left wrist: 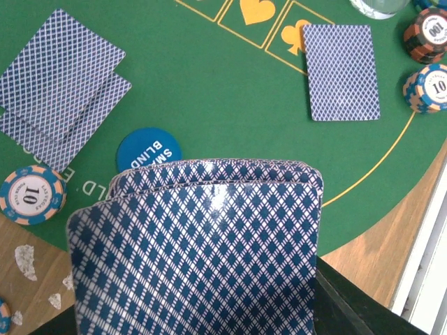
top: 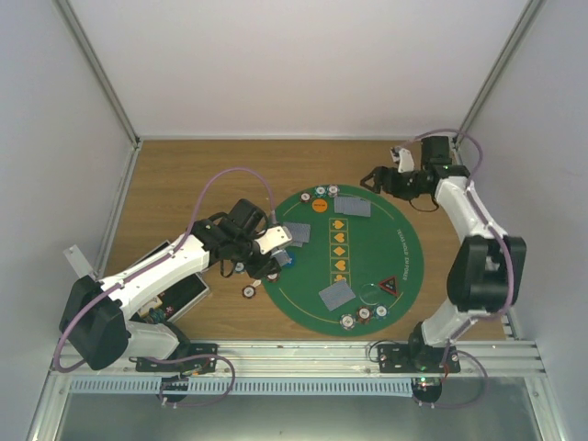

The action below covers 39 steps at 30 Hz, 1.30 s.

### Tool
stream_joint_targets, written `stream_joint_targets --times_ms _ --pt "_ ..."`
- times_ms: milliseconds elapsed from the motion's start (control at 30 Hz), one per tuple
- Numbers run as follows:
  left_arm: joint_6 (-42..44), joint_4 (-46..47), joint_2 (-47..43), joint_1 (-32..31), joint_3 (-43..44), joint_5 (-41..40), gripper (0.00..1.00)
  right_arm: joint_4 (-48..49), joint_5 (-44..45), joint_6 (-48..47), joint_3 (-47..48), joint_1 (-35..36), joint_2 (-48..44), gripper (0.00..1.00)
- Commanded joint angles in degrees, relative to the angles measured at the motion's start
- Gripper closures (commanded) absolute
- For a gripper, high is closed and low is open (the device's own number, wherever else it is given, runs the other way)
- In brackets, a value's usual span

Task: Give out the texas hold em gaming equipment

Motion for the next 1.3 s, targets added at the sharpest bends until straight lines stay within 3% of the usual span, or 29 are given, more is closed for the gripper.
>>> stream_joint_targets --times_ms 0,167,300,400,800,1267 --pt "0.46 4.25 -1.72 -0.85 0.53 3.53 0.48 -0.62 1.97 0.47 -5.27 9.30 -10.15 0.06" --pt "0.07 5.93 -0.91 -4.31 -0.64 4.10 0.48 6.71 1.65 9.34 -19.78 20.57 -21.05 0.07" --pt "-0.61 6.56 -0.78 -4.96 -1.09 4.27 0.48 19.33 -5.17 19.46 -33.17 24.96 -28.85 0.06" --pt "-0.91 6.71 -1.14 -5.09 -1.44 5.22 0.48 24.11 -8.20 21.07 -38.05 28.05 -31.08 0.06" --pt "-0.99 6.05 -1.45 -5.49 -1.64 4.46 0.47 33.18 -17.32 22.05 -35.38 33.04 -22.47 0.11" --pt "-0.79 6.73 -1.05 -5.49 -1.87 4.59 0.47 32.88 -17.14 19.79 -32.69 36.90 -14.19 0.14"
